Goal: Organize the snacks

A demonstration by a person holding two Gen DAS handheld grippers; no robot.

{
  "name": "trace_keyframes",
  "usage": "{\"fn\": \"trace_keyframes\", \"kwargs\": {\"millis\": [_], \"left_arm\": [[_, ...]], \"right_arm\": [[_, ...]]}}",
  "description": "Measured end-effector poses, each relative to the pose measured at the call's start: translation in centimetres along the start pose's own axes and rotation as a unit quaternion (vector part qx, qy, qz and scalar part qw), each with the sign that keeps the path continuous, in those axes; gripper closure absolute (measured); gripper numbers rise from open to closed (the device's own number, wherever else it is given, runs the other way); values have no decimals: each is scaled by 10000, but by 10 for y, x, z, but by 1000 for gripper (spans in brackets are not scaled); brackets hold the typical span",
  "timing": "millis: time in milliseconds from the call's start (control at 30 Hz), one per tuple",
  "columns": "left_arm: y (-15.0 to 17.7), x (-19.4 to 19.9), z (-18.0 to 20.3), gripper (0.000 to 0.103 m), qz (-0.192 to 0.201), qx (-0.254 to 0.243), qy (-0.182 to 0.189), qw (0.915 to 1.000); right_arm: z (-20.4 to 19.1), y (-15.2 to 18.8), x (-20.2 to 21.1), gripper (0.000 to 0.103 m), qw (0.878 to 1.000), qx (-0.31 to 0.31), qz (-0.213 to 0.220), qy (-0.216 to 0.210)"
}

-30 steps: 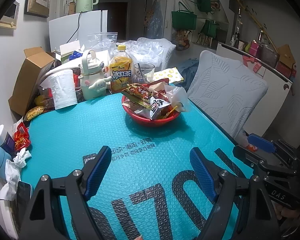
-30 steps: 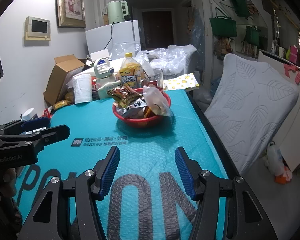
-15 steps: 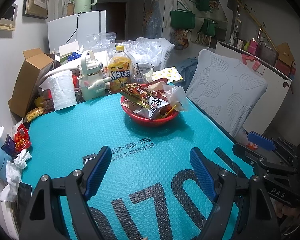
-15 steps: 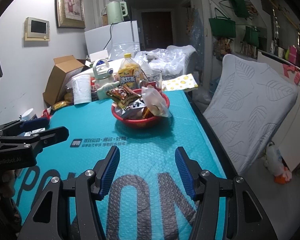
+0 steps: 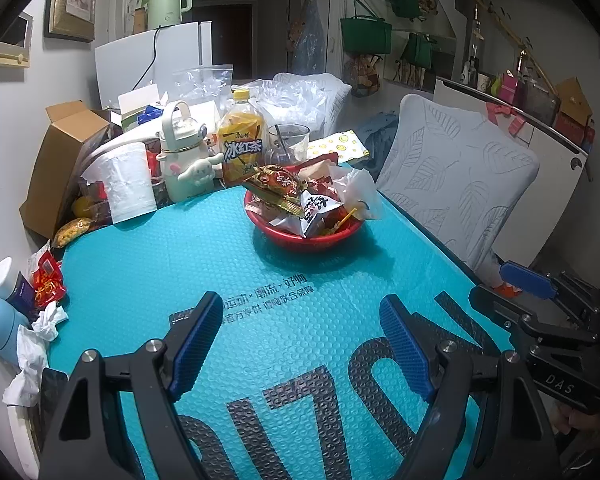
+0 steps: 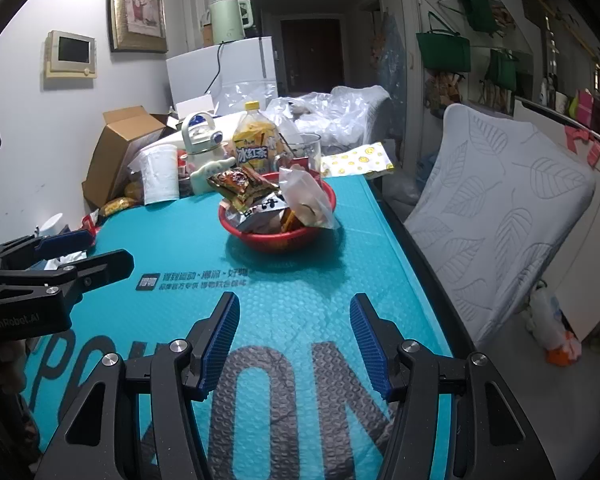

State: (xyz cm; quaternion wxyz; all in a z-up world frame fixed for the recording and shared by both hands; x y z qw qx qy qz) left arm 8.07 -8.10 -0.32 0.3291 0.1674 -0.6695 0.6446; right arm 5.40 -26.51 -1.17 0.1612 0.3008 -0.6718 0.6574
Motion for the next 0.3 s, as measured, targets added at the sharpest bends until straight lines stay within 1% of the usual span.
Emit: {"fn": "trace_keyframes", "kwargs": {"millis": [300], "left_arm": [[-1,-3,0,23,2,-25,17,10000]], "right_arm": [[0,0,0,46,10000,-4,-2,-3]]}}
Point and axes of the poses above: each gripper's, at about its wrist camera, not at the fingertips, and x roughly against the way its jaws point, z to its right, y to its underside, the point moved 2 cm from there along -x, roughly the way its jaws point, and after that the axes turned 1 degree about x, right-handed, at the moved point
